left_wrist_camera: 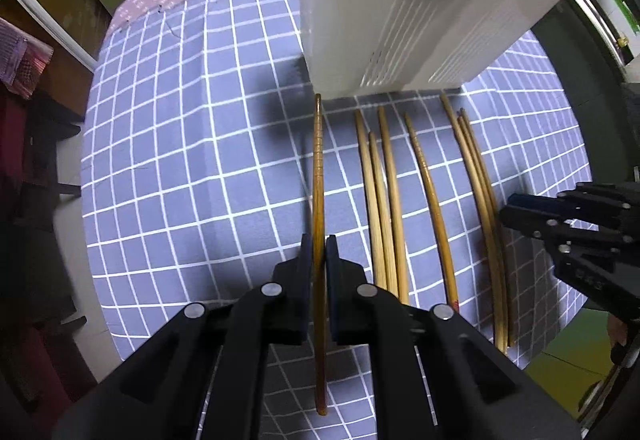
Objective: Organize utensils
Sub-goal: 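Close the left tool on one dark wooden chopstick, then lift the chopstick upright with the left tool toward the holder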
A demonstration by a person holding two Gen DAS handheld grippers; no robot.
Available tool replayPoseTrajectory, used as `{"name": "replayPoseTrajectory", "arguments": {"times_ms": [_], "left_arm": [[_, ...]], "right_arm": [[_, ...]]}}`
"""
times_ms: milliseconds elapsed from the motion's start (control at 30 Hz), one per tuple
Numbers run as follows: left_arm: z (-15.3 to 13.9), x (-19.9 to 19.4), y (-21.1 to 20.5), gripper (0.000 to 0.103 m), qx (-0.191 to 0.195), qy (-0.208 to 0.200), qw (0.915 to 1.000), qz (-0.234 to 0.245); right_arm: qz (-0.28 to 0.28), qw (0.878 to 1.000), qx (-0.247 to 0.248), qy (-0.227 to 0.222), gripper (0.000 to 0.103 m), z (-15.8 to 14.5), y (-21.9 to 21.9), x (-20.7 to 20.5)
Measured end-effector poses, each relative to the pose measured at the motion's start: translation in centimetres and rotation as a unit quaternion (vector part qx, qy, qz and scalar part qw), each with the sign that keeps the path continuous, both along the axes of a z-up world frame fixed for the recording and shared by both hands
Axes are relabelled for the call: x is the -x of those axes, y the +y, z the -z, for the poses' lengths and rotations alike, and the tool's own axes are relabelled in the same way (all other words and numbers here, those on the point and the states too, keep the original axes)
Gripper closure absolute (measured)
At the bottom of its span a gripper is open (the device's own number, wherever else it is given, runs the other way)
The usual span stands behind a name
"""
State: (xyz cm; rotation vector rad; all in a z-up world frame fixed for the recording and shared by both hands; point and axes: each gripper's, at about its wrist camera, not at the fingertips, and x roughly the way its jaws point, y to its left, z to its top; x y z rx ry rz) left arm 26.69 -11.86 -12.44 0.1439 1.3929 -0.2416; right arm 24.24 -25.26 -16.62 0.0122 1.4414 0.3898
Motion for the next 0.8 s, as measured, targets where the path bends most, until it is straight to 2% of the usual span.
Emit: {"name": "replayPoseTrajectory", "arguments": {"times_ms": [200, 400, 800], "left_arm": [[-2.4, 1.7, 1.6, 0.096, 0.016, -0.028, 0.9995, 0.001], [-3.3, 2.9, 3.9, 0.096, 0.032, -0.053, 0.9981, 0.002], [-2.8, 3.8, 4.3, 0.096, 0.043, -0.059, 0.9973, -0.004]], "right_arm": [[-0.002, 1.000, 0.020, 0.003, 0.090, 0.3, 1.2, 0.0], [-0.007, 0.999, 0.042, 0.006, 0.090, 0.3, 3.0, -0.2], [-0.008, 0.998, 0.061, 0.011, 0.089, 0.5, 5.6, -0.3]]}}
